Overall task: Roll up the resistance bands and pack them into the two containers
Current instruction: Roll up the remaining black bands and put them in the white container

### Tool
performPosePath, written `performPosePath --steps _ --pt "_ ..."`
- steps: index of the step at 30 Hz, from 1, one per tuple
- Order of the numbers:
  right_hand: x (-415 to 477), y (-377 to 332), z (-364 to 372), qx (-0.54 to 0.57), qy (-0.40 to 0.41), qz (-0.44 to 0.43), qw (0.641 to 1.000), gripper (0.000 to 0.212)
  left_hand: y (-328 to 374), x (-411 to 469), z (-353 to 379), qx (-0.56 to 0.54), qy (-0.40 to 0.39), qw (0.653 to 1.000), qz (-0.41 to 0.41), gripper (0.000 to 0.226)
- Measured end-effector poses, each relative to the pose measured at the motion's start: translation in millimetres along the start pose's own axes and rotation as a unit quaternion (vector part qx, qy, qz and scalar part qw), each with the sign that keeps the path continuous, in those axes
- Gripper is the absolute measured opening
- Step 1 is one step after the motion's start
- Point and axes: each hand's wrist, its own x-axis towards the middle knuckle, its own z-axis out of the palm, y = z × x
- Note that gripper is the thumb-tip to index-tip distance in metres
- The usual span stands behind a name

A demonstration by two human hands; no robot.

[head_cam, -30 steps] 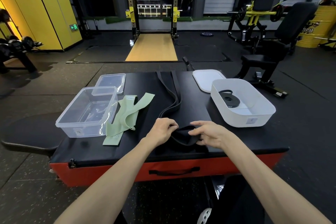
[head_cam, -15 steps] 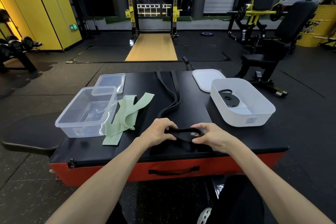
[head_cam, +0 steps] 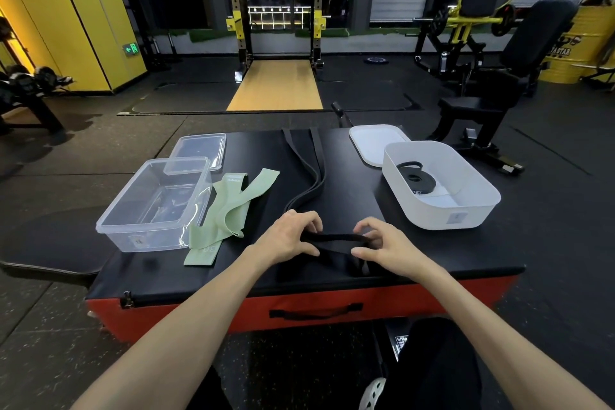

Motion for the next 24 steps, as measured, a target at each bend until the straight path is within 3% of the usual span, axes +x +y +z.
performPosePath --steps 5,12,18,24 --pt "-6.0 -1.8 4.3 -0.106 0.008 -0.076 0.991 0.049 -0.1 0.5 4.5 0.031 -0.002 1.0 0.007 0.023" --pt "-7.4 12.3 7.2 -0.255 0.078 -0.198 0.943 0.025 -0.9 1.4 3.9 0.023 -0.004 1.0 0.006 0.019" --pt "-10.4 18.0 10.7 -0.331 0.063 -0.232 0.913 0.021 -0.8 2.5 2.5 0.014 -0.002 1.0 0.007 0.017" --pt "-11.8 16.7 14.0 -0.291 0.025 -0.191 0.937 0.019 -0.5 1.6 1.1 0.014 -0.008 1.0 0.013 0.017"
